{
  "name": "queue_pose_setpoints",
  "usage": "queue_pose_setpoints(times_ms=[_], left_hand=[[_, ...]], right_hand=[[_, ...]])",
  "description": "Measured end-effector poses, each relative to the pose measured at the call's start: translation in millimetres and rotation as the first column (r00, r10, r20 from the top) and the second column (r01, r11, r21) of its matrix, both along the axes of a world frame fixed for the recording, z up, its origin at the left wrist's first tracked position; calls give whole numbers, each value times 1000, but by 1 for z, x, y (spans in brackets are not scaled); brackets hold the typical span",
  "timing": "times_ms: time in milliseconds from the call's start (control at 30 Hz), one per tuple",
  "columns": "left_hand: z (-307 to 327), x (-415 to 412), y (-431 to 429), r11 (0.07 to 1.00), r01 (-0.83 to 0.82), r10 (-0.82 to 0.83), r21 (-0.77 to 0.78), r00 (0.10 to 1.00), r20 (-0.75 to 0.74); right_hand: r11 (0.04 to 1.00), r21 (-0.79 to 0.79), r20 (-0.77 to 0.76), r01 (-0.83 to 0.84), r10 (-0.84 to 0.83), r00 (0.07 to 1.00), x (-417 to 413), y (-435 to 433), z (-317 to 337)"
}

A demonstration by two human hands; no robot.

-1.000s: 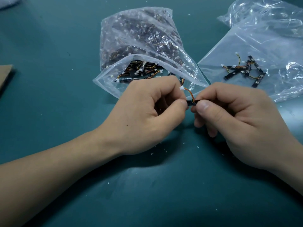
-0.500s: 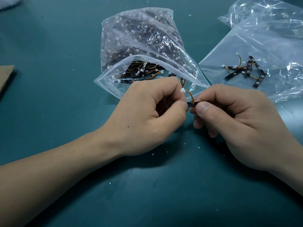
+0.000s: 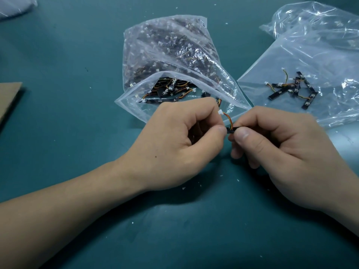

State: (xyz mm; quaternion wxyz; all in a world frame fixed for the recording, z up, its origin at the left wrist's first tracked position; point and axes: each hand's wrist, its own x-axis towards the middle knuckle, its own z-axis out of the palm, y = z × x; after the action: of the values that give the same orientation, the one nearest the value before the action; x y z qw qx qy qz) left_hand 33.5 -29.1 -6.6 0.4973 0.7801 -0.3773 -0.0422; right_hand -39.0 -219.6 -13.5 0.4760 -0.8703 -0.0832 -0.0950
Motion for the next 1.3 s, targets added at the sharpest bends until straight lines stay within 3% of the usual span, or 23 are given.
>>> queue_pose_setpoints(times_ms=[700, 1100, 1300], left_hand=[[0, 0, -2, 1000, -18, 18, -20, 1000, 1], [0, 0, -1, 1000, 3, -4, 31, 999, 34], [0, 1, -2, 1000, -5, 5, 12, 1000, 23]], right_hand=[[999, 35, -53, -42, 44, 998, 1, -2, 2], [995, -75, -58, -58, 53, 997, 1, -2, 3], [997, -59, -58, -45, 41, 997, 1, 0, 3]])
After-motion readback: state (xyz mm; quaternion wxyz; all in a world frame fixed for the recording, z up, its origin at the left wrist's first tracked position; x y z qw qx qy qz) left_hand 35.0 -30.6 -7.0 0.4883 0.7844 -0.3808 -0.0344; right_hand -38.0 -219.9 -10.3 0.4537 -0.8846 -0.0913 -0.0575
